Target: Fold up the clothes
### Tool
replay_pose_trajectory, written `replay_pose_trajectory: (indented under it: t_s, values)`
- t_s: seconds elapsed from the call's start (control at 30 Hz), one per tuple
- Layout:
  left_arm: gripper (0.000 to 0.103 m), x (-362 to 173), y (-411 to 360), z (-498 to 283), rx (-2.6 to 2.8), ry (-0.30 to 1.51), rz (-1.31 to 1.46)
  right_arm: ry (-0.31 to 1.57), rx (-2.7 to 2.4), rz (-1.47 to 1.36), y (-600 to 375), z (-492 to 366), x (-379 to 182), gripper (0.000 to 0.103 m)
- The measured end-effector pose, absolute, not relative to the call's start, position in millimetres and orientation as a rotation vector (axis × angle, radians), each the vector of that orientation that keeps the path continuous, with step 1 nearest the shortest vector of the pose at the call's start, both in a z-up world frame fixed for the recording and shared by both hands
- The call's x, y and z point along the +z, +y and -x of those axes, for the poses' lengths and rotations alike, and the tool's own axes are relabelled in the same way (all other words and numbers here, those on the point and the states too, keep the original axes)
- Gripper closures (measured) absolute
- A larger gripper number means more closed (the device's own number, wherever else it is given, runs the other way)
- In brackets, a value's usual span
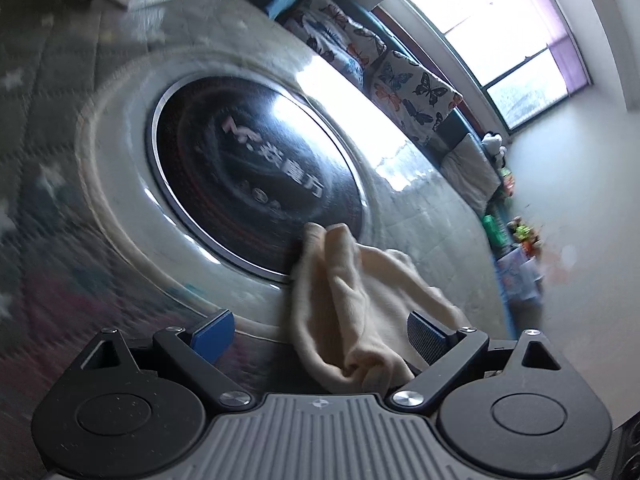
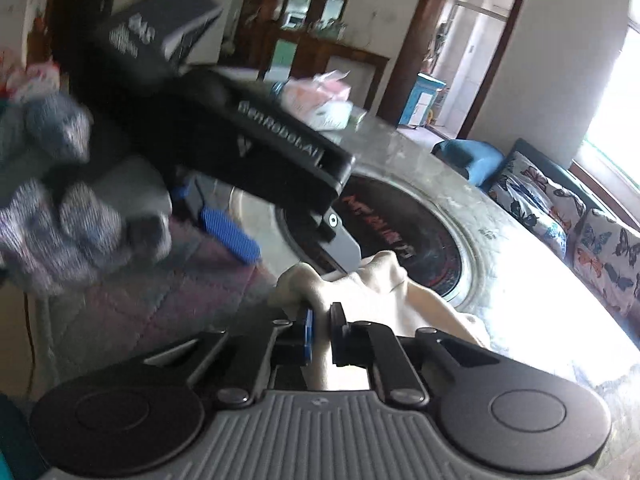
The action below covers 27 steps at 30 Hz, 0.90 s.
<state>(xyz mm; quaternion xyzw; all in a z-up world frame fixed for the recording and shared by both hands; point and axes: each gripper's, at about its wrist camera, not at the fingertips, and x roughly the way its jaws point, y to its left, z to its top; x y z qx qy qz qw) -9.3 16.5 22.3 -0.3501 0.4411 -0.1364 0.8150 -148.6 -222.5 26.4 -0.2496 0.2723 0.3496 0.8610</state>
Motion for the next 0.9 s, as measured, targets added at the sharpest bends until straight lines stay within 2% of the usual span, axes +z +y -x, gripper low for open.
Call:
replay_pose_trajectory:
  t_s: [0.17, 0.23, 0.33, 0.4, 0.5, 0.57, 0.73, 0.9]
  values:
    - [0.009, 17, 6, 1, -0.294, 0.963, 0.838, 0.562, 0.731, 0.447, -237, 146, 34, 0.097]
    - [0.018, 14, 3, -1, -0.306, 0.977, 0.886, 0.554, 0.736, 0.424, -243, 148, 38, 0.098]
    - [0.035, 4, -1, -4, -0.319, 1.000, 0.950, 0.548, 0.749, 0.396, -248, 152, 40, 0.098]
    - [0.055, -5, 0, -5, -0.320, 1.018, 0.998, 0.544, 0.760, 0.393, -250, 154, 40, 0.098]
    - [0.078, -14, 3, -6, -0.308, 1.027, 1.034, 0.554, 0.773, 0.385, -254, 155, 36, 0.097]
    - [0.082, -17, 5, -6, -0.301, 1.026, 1.026, 0.574, 0.784, 0.366, -259, 153, 33, 0.094]
    - [0.083, -12, 6, -7, -0.304, 1.015, 0.961, 0.581, 0.719, 0.282, -287, 151, 33, 0.082]
    - [0.083, -9, 1, -7, -0.304, 1.007, 0.912, 0.599, 0.537, 0.213, -334, 134, 29, 0.078]
